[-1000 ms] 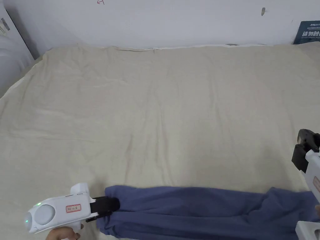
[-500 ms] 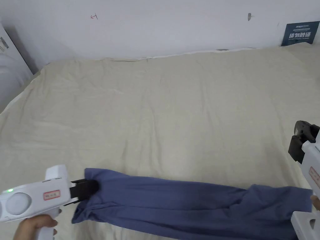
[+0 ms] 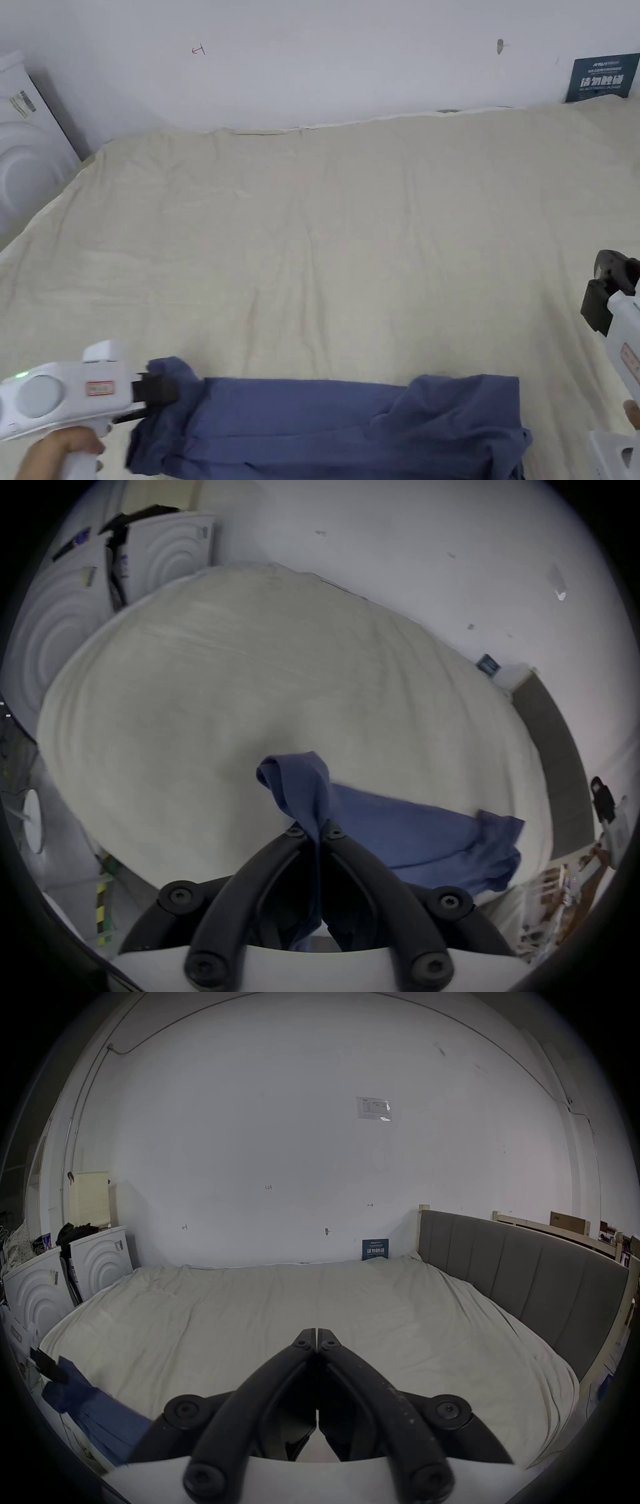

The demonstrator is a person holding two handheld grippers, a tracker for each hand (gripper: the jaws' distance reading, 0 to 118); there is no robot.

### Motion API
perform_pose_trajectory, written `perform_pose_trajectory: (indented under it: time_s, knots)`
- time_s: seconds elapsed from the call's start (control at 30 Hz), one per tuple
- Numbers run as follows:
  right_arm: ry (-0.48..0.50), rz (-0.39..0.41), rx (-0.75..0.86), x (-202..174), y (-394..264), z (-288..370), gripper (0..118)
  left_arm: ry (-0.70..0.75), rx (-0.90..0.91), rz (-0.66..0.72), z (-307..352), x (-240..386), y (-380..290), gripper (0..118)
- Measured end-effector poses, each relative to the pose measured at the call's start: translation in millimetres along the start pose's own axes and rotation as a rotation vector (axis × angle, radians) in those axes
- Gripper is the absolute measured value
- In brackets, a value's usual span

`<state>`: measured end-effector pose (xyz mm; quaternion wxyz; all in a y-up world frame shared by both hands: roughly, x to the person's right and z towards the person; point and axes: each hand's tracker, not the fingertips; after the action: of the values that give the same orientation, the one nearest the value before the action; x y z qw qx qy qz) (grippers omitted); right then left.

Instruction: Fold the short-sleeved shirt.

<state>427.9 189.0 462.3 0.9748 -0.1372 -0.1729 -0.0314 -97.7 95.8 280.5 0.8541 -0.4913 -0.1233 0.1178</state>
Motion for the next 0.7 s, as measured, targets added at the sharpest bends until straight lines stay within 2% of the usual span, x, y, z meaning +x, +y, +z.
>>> perform_pose_trajectory:
  time_s: [0.1, 0.27, 0.43, 0.47, 0.5, 0.53, 0.57, 0.6, 0.67, 0.7]
  knots:
    - [0.005, -0.014, 0.002, 1, -1, 5, 1, -0.040, -0.054, -0.082, -30, 54, -11, 5]
    - [0.004, -0.004, 0.008, 6, 0, 13, 1, -0.158, -0.170, -0.123, -89, 118, -38, 5]
    - [-0.005, 0.007, 0.008, 15, -2, 15, 1, -0.123, -0.224, -0.190, -119, 166, -62, 7]
    - [-0.008, 0.009, 0.006, 16, -3, 15, 1, -0.092, -0.218, -0.195, -122, 170, -63, 15]
    - [-0.010, 0.008, 0.006, 18, -3, 16, 1, -0.088, -0.211, -0.212, -132, 164, -62, 34]
    - [-0.011, 0.007, 0.005, 19, -4, 16, 1, -0.116, -0.203, -0.218, -129, 163, -61, 75]
    - [-0.013, 0.006, 0.004, 21, -5, 15, 1, -0.178, -0.202, -0.214, -125, 163, -58, 103]
    - [-0.014, 0.006, 0.002, 22, -5, 14, 1, -0.211, -0.205, -0.208, -121, 163, -55, 118]
    - [-0.016, 0.003, -0.001, 23, -6, 11, 1, -0.214, -0.165, -0.199, -101, 161, -53, 111]
    - [-0.015, 0.000, -0.002, 23, -6, 10, 1, -0.234, -0.086, -0.201, -88, 155, -47, 109]
